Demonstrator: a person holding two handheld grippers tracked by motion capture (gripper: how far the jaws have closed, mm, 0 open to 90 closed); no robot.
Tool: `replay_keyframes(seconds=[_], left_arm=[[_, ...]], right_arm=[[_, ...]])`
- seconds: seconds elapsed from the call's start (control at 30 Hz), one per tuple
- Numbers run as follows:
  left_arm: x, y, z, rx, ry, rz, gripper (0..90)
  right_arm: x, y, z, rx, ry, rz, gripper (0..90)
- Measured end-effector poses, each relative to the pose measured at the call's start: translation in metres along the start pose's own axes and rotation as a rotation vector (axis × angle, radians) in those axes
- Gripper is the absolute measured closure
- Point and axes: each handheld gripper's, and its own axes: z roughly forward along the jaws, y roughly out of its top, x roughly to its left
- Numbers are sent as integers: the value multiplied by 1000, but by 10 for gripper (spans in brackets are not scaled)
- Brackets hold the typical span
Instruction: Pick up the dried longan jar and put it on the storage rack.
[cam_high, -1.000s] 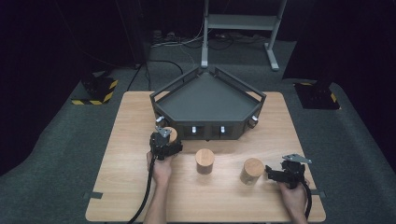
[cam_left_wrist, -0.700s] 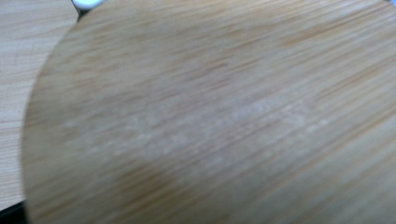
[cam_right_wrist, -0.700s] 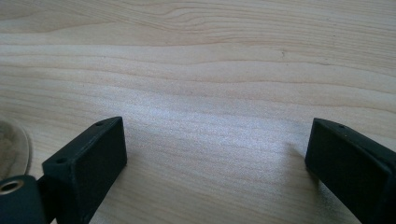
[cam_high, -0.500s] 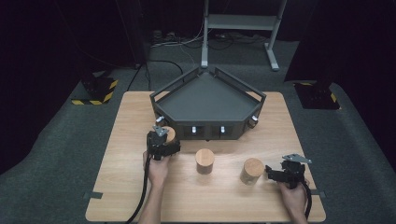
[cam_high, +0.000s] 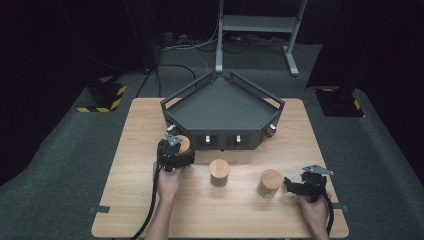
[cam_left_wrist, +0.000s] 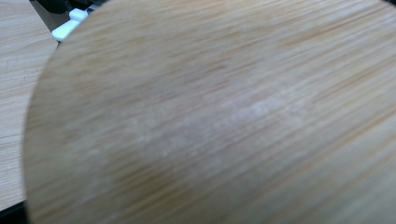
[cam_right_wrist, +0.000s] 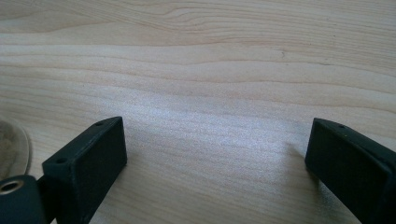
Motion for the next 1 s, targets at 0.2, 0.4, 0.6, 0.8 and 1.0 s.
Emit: replay_keyframes(seconds=[0.2,0.4,0.6,0.8,1.0], left_arm=[[-1,4,-6,-4,-13,14,262],[-5,12,-11,-9,-33,27,263],[-5,19,-16,-16,-70,14,263],[-8,28,-22,-15,-85,26,263],[-11,37,-25,-15,-90,36,263]], right_arm=[[0,0,0,0,0,0,52],[0,0,0,0,0,0,52],[0,0,0,0,0,0,52],[0,0,0,0,0,0,52],[0,0,0,0,0,0,52]])
